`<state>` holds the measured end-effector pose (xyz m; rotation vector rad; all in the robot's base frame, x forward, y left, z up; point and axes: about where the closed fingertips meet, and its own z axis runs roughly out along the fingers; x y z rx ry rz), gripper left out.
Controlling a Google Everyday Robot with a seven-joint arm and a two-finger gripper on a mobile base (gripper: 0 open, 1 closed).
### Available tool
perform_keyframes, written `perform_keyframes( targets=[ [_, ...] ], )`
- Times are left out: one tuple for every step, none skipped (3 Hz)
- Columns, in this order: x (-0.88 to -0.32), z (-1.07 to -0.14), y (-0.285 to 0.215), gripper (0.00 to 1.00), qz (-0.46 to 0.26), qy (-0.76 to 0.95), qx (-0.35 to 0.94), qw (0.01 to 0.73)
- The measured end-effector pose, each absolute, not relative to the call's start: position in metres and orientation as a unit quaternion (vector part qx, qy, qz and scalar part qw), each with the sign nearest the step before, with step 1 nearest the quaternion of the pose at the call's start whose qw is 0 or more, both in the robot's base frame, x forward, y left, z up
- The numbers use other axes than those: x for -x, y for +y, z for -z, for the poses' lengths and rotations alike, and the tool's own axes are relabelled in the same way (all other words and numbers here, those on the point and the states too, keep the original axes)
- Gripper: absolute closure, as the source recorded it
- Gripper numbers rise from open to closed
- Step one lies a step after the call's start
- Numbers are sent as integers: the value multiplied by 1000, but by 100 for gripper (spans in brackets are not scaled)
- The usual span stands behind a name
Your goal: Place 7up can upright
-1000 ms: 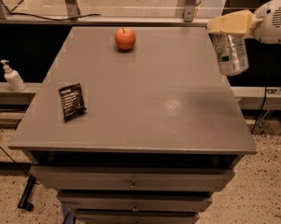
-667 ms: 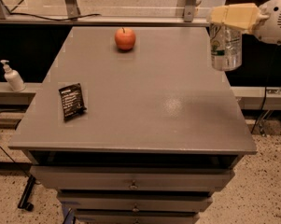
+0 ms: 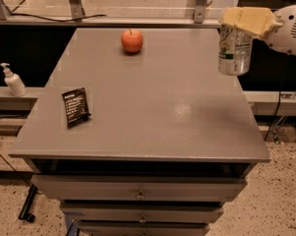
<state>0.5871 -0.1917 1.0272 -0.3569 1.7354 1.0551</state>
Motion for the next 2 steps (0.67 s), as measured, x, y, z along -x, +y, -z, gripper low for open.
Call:
perform_keyframes(
  targets=[
    [-594, -1019, -204, 100, -465, 665, 113, 573],
    [-603, -1018, -212, 100, -472, 608, 94, 632]
  ],
)
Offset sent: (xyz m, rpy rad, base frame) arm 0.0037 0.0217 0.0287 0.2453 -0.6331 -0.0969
